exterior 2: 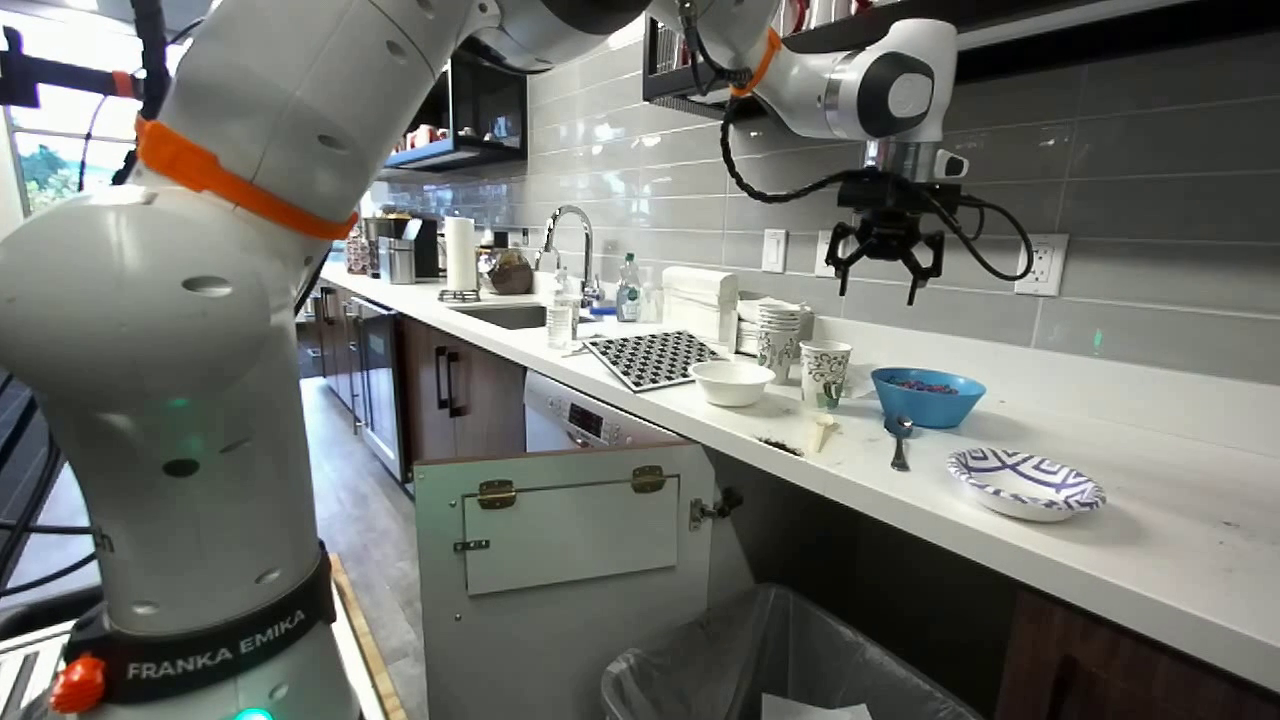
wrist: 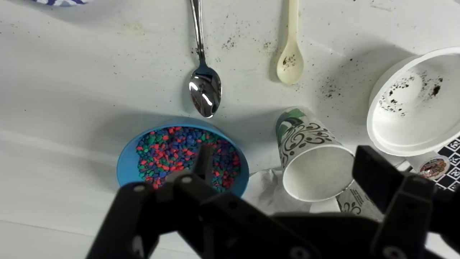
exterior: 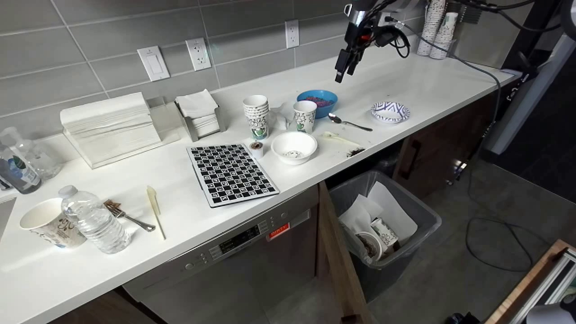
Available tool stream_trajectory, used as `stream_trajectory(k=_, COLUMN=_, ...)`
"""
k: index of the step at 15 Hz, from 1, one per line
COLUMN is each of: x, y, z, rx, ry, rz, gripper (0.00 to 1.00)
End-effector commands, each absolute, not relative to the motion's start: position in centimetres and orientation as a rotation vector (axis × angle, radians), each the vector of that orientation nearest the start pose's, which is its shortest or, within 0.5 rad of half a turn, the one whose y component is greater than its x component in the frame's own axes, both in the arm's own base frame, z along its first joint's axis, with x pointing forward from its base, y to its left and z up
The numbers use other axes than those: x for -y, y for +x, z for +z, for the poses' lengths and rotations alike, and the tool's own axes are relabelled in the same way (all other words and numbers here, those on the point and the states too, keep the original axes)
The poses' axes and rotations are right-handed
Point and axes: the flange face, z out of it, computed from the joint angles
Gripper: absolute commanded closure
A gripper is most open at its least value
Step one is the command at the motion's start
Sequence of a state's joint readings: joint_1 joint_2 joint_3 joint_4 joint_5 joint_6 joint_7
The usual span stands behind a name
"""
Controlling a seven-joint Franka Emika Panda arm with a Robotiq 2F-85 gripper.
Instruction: Pick up some cereal from the blue bowl and place it on the silver spoon then pour the cereal from the spoon into the bin.
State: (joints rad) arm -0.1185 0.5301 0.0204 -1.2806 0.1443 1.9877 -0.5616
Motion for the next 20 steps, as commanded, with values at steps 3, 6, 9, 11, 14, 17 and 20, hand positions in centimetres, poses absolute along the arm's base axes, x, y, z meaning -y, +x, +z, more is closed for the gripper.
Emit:
stream_trajectory(k=3, x=6.6, y=75.5, z=44.5, rx=0.580, ry=-2.964, rz=-0.516, gripper=0.00)
stream_trajectory(k=6, x=7.0, y=77.4, z=42.2, rx=0.555, ry=-2.952, rz=-0.610, gripper=0.00)
stream_trajectory(k=9, x=7.6, y=79.1, z=40.0, rx=0.536, ry=-2.923, rz=-0.684, gripper=0.00)
stream_trajectory(k=11, x=8.0, y=80.0, z=38.7, rx=0.537, ry=-2.910, rz=-0.720, gripper=0.00)
stream_trajectory(k=14, x=8.5, y=81.3, z=37.0, rx=0.520, ry=-2.893, rz=-0.763, gripper=0.00)
stream_trajectory(k=17, x=8.6, y=82.1, z=35.4, rx=0.516, ry=-2.887, rz=-0.762, gripper=0.00)
stream_trajectory(k=20, x=8.5, y=82.7, z=33.9, rx=0.517, ry=-2.900, rz=-0.755, gripper=0.00)
